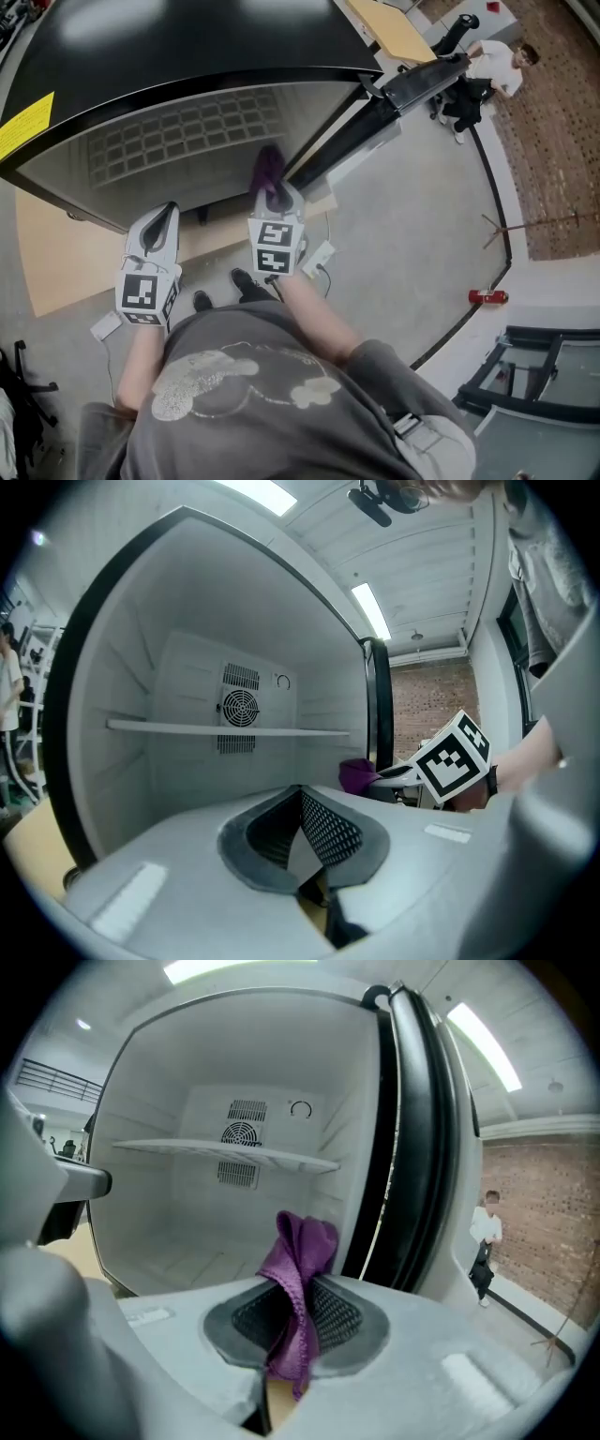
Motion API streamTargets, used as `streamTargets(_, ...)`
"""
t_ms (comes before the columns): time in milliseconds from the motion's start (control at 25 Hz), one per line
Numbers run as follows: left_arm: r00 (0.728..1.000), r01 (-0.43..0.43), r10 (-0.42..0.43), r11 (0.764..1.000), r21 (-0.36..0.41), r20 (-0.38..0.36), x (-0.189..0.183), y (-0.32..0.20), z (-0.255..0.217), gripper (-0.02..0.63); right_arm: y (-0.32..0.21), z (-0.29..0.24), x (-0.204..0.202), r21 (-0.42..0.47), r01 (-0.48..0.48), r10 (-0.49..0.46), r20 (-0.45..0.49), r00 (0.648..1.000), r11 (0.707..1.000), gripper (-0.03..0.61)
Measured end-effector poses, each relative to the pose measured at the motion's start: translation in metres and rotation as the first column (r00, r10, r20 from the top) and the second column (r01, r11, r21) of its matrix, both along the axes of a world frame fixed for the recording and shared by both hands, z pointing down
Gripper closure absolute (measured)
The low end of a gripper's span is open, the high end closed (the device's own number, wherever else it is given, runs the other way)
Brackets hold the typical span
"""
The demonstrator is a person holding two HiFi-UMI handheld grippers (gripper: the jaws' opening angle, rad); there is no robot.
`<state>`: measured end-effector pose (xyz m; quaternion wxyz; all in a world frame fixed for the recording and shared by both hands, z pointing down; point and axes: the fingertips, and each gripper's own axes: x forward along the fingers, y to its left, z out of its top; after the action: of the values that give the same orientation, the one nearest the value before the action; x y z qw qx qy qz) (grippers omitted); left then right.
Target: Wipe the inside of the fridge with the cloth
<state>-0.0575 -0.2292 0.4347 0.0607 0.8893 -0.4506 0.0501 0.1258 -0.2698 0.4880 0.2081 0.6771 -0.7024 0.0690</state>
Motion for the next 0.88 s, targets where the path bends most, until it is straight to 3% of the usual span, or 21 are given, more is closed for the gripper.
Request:
streamTargets(320,0.999,-0.034,0.034,0.998,0.059,-0.003,-0.027,0.011,-0.014,0.596,0.031,-0.021,-0.019,0.094,-0.012,0.012,0.006,1.0,0.995,0.535)
streamTargets(880,1.0,0.026,-0.026,0.999,0.021,0.007,-0.038,0.045,-0.004,0.595,0.058,-0.005,-0.048,0.07,0.102,-0.103,0.01,0.995,0.992,0.535)
